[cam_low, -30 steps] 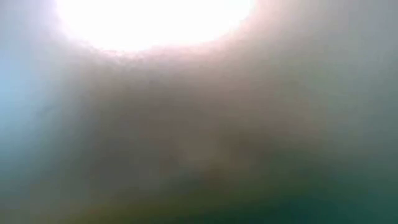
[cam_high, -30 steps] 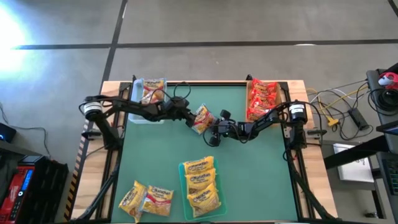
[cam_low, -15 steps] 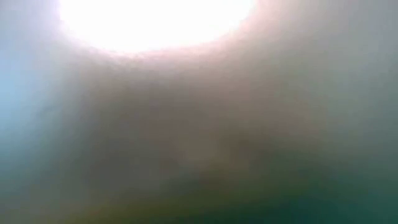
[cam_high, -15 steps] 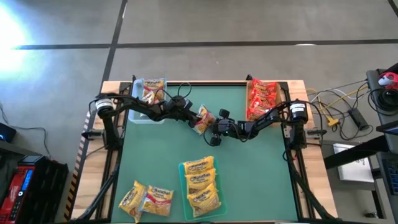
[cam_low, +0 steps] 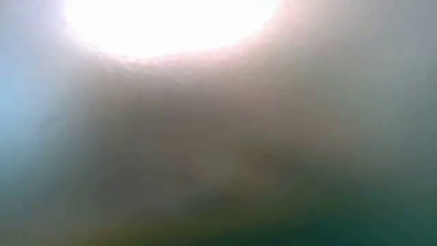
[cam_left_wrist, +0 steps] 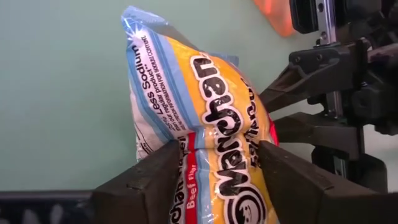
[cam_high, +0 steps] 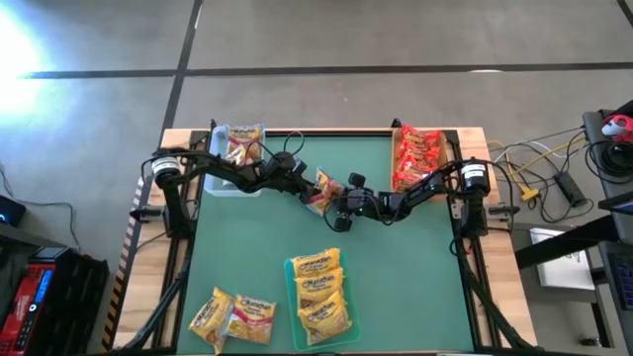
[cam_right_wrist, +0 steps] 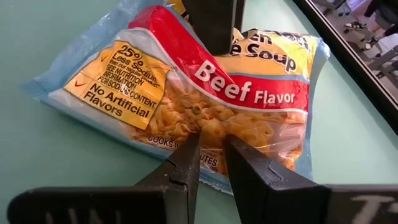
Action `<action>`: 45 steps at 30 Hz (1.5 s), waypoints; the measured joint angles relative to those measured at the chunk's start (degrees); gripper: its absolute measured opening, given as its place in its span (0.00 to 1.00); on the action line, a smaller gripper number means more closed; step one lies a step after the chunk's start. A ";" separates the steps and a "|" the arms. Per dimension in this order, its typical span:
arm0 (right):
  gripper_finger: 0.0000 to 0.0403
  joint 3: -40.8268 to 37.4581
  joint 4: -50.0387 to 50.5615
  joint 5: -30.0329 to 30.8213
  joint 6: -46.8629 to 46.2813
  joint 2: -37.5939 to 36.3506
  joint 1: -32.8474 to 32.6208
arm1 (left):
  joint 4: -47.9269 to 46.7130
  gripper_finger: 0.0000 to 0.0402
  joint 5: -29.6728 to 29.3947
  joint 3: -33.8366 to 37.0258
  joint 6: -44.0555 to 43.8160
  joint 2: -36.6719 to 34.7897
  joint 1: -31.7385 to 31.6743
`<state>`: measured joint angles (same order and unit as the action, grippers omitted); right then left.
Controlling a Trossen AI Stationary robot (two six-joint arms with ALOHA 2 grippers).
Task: Sort Maruchan noodles
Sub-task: Put the top blue noodle pack into the transparent bin
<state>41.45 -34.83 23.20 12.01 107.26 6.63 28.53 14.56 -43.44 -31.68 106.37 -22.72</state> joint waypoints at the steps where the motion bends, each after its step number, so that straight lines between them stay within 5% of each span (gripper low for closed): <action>1: 0.17 0.00 0.00 0.03 0.00 0.00 0.00 | 0.02 0.47 0.00 0.00 -0.24 0.00 0.00; 28: 0.11 -0.86 14.63 0.56 -2.27 -8.04 -2.65 | 1.70 0.02 -0.52 0.07 -1.92 -0.93 -1.38; 45: 0.11 -1.49 15.55 0.42 -4.59 -8.15 -3.13 | 0.79 0.00 -0.56 0.17 -0.46 -8.54 -3.06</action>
<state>39.97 -19.28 23.62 7.42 99.11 3.51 29.32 14.00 -43.27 -32.14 97.83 -25.78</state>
